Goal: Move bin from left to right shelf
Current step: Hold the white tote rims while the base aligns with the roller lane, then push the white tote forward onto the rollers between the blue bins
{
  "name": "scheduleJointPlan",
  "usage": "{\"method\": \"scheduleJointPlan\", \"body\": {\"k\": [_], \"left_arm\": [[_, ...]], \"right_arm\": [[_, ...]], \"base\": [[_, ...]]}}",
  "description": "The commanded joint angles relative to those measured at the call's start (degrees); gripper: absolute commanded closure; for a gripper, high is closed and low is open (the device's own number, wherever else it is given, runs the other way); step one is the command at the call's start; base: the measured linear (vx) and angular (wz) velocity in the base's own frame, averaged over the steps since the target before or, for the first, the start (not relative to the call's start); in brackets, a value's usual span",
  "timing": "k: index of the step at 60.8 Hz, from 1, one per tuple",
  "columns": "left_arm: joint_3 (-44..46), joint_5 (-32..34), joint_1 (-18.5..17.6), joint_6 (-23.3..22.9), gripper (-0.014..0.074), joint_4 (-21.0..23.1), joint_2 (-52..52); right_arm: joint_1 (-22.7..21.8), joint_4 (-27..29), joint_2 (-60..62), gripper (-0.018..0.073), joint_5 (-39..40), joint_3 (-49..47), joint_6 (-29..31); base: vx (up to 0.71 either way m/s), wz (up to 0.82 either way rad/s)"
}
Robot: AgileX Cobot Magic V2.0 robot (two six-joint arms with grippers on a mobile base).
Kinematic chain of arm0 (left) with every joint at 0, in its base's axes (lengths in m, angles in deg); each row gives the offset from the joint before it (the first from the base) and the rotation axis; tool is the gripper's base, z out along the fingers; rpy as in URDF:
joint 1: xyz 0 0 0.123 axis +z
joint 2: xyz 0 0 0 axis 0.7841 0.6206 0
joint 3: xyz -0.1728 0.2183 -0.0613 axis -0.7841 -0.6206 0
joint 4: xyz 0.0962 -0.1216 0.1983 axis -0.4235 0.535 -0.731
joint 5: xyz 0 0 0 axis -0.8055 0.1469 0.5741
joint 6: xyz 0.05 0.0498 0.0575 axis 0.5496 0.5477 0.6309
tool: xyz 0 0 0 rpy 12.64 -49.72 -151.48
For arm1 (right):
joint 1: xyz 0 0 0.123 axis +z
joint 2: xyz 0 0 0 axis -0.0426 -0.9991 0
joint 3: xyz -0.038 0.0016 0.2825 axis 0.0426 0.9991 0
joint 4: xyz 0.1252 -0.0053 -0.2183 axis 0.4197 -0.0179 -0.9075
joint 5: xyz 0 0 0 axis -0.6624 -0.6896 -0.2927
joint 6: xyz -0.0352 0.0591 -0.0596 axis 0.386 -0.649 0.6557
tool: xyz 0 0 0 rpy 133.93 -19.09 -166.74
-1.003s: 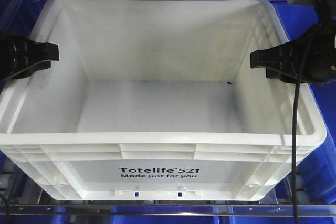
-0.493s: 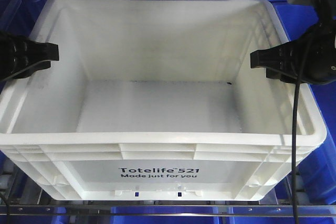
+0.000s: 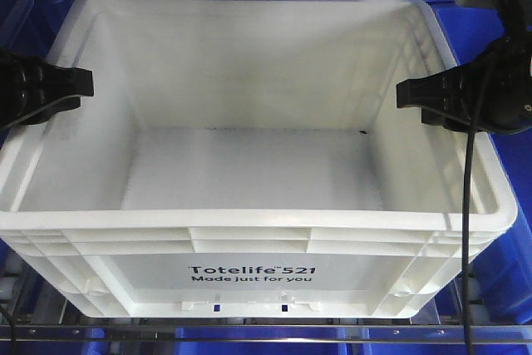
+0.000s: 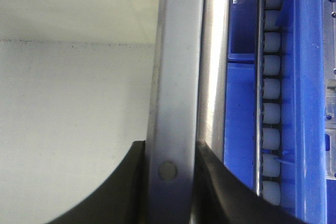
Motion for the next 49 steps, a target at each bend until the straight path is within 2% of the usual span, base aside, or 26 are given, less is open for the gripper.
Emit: {"method": "scheduleJointPlan", "body": {"k": [1,20,35,49], "left_arm": [[2.3,5.9,0.2,1.6,0.0603,-2.2,-2.3],[2.3,6.0,0.2,1.7,0.0603,-2.8,-2.3],[2.3,5.9,0.2,1.7,0.0603,-11.6,0.7],[2.3,6.3,0.2,1.6,0.0603,-16.8,6.0]], "right_arm": [[-1.0,-5.4,2.0,0.0568,6.1,-2.2,0.3],[-1.0,-5.4,1.6,0.0568,7.6,-2.2,0.3],[-1.0,-5.4,-1.5,0.0568,7.9,-2.2,0.3],[-1.0,-5.4,-5.6,0.0568,11.3,-2.2,0.3]], "base": [[0.00,0.00],[0.00,0.00],[0.00,0.00],[0.00,0.00]]}}
